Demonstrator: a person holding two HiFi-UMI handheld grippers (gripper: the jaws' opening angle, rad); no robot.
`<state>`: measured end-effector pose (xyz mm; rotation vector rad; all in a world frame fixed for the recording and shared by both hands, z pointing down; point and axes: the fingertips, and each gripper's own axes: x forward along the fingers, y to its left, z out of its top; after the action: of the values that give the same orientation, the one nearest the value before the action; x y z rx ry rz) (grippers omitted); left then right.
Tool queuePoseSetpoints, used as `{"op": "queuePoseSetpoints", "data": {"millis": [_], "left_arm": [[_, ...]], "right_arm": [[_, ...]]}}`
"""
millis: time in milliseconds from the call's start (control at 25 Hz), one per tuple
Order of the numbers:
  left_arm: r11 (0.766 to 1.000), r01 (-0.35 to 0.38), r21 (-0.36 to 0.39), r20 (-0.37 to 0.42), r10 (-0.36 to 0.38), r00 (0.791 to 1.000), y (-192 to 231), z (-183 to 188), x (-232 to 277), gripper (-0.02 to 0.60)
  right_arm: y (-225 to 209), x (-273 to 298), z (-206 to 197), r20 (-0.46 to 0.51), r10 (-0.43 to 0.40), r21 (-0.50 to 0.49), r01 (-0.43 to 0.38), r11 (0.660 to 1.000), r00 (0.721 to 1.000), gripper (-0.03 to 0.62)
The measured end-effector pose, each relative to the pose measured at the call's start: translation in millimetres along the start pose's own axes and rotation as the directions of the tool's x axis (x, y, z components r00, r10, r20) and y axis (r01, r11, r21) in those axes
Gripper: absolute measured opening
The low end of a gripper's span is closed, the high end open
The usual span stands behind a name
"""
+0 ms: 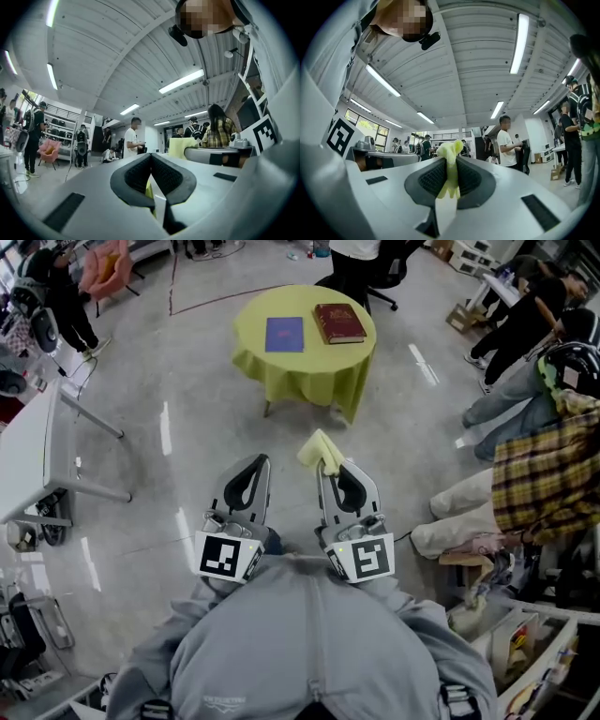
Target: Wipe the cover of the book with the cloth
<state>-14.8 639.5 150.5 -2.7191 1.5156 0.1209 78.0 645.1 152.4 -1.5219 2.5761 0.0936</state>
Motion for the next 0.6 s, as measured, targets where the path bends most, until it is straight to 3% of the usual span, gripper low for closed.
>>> {"op": "queuePoseSetpoints", "data": {"millis": [120, 280, 600], "left_arm": [[1.0, -0.015, -0.008, -0.014, 0.014, 1.0, 10, -11, 7, 0.018], [0.999, -0.03, -0.025, -0.034, 0.029, 0.999, 30, -26, 24, 0.018], [0.999, -0.007, -0.05, -0.043, 0.005, 0.999, 103, -47, 107, 0.018]], "right_arm": [[-6, 9, -4, 0.048, 0.0, 0.003, 0.0, 1.0, 0.999, 0.057], [-17, 29, -23, 0.004, -0.003, 0.016, 0.003, 1.0, 1.0, 0.057], [-49, 130, -46, 0.005, 0.001, 0.002, -0.001, 1.0, 1.0, 0.057]]}}
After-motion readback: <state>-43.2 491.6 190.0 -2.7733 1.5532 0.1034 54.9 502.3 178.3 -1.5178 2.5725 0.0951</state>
